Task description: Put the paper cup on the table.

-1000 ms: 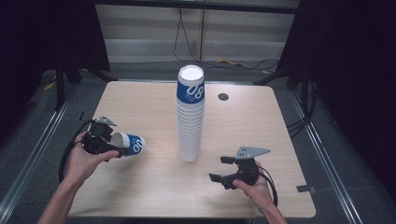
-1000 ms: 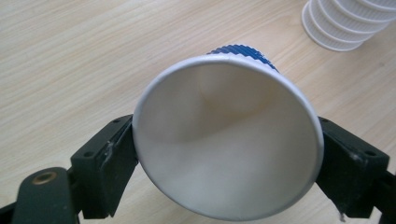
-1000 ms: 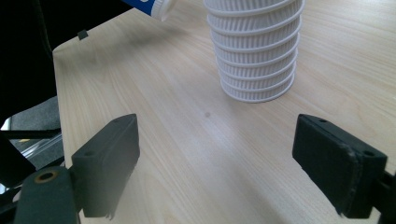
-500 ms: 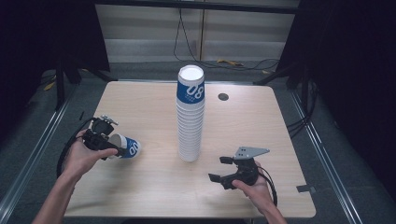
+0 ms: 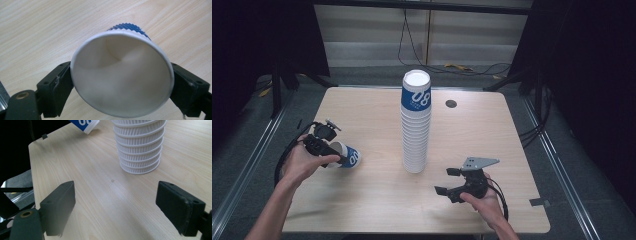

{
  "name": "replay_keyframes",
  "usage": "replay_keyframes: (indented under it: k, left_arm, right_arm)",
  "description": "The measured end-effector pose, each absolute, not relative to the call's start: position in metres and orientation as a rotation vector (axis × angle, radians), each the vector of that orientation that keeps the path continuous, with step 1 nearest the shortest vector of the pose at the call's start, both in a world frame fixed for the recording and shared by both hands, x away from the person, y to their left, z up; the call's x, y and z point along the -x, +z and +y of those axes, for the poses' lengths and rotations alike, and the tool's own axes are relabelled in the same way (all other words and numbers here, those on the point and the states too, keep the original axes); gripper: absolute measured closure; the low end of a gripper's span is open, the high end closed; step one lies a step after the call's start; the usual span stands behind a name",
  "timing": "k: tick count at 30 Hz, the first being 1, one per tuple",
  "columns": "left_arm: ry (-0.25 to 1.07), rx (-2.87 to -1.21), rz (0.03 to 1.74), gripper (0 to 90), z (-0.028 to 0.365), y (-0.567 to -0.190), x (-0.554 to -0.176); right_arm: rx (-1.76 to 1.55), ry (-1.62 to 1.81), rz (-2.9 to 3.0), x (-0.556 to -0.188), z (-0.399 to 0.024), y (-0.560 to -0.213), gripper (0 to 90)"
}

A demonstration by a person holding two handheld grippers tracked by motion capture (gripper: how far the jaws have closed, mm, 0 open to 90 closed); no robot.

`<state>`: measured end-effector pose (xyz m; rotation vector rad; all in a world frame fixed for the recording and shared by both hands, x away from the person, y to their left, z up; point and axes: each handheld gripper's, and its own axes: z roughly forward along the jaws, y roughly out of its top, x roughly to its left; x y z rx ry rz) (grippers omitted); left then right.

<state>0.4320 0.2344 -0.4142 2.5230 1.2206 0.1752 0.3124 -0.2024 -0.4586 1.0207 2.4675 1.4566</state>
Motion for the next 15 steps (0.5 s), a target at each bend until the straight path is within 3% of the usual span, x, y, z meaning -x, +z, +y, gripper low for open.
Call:
replay_keyframes:
  k: [15]
  left_arm:
    - [0.254,-2.533,1.223,12.4,0.218,-0.416,-0.446]
  right_arm:
    - [-1.023,1.457,2.472,-0.314,-0.202,-0.459,16.1]
